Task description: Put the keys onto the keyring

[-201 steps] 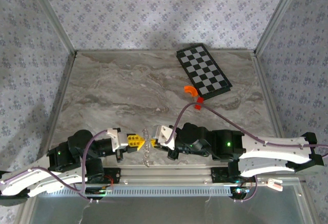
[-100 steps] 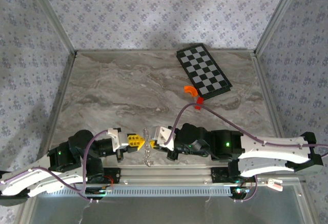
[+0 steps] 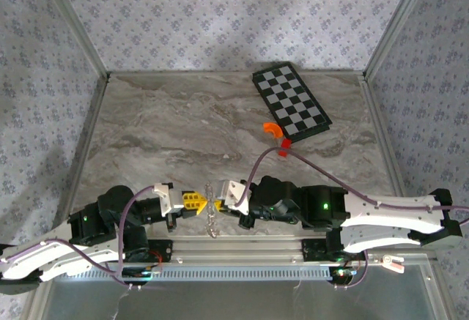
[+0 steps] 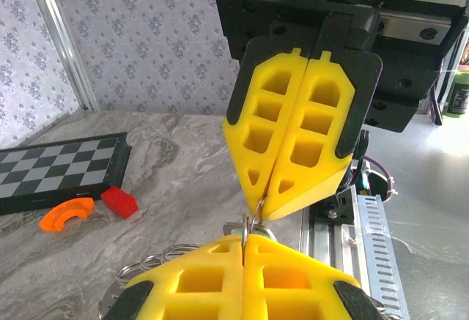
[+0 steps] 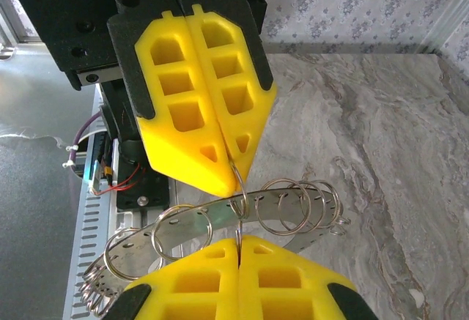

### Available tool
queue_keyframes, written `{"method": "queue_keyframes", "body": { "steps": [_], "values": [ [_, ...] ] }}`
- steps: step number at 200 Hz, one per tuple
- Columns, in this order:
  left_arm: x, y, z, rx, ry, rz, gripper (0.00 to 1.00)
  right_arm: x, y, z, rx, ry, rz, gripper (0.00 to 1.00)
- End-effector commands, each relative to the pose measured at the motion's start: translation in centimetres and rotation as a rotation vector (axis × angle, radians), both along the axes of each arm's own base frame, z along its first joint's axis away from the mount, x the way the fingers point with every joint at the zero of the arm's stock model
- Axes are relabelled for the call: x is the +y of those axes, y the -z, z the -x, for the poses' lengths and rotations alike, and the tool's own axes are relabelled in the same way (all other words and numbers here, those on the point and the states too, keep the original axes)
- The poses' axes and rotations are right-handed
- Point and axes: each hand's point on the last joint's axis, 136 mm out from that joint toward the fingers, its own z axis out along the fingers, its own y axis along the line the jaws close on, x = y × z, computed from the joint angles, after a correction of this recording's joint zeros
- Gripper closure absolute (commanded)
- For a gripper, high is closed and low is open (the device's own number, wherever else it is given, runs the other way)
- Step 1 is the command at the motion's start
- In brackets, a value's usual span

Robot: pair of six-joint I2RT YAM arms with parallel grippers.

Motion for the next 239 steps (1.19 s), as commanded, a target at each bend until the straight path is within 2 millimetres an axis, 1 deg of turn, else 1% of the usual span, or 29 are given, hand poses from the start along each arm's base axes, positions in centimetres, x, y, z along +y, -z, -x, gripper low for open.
{"method": "queue_keyframes", "body": {
  "steps": [1, 29, 56, 106, 163, 239],
  "values": [
    [0.07, -2.11, 0.33, -0.024, 0.016, 0.077, 1.0, 0.13, -1.86, -0.39, -0.021, 0.012, -0.051, 1.0],
    [0.06, -2.13, 0.29, -0.024, 0.014, 0.077, 1.0, 0.13, -2.03, -0.38, -0.022, 0.01, -0.058, 1.0],
    [0.07, -2.19, 0.29, -0.025, 0.013, 0.079, 1.0, 0.12, -1.77, -0.5, -0.02, 0.016, -0.053, 1.0],
    [0.09, -2.13, 0.27, -0.025, 0.012, 0.078, 1.0, -0.27, -1.86, -0.71, -0.02, 0.031, -0.063, 1.0],
    [0.02, -1.94, 0.3, -0.021, 0.015, 0.075, 1.0, 0.04, -1.53, -0.69, -0.019, 0.024, -0.055, 1.0],
    [-0.01, -1.98, 0.34, -0.024, 0.018, 0.074, 1.0, 0.34, -1.62, -0.84, -0.014, 0.025, -0.062, 1.0]
  ]
}}
